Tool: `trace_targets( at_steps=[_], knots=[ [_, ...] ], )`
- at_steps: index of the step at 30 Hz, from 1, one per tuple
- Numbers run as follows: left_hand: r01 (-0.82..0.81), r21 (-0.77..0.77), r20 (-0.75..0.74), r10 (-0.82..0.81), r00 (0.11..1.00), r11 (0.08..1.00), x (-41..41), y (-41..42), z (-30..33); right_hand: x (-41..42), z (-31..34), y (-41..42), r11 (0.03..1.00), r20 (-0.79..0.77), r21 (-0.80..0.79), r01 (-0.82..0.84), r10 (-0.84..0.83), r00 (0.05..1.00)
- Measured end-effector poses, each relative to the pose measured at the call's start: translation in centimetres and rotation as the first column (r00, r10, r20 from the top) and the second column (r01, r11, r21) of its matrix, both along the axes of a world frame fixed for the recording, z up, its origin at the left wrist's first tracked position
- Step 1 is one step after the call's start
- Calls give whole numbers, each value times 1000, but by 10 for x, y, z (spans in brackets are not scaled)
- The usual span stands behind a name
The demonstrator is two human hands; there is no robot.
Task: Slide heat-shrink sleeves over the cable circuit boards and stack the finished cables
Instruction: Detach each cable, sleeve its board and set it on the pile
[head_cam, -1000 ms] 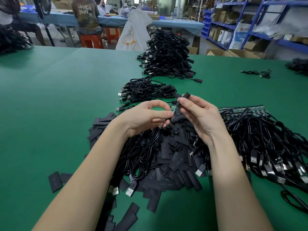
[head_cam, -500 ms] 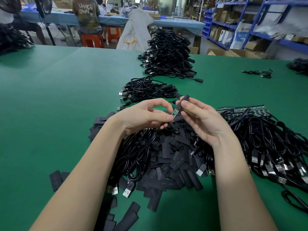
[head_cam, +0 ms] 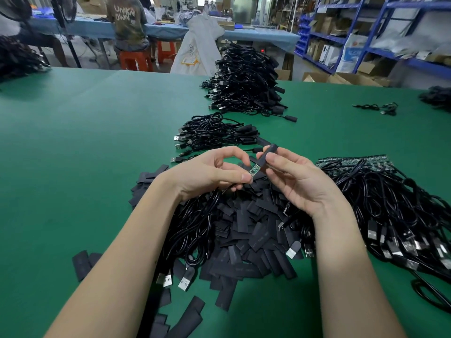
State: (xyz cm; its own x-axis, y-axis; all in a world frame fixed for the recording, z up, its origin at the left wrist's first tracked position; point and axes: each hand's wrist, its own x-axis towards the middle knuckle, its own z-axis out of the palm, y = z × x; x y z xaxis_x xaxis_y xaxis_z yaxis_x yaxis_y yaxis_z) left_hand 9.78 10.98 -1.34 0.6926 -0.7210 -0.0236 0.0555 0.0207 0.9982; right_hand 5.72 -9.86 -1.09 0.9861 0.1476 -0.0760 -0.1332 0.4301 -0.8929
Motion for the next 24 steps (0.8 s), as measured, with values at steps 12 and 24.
trace_targets(
  at_steps=[12, 24],
  knots=[
    [-22, -49, -10, 21, 1000, 999, 2, 2, -2, -1, 1, 9, 995, 41, -83, -59, 63, 997],
    [-229, 224, 355, 140, 924, 947, 3, 1, 9, 8, -3, 7, 983, -31, 24, 182, -181, 983]
  ],
)
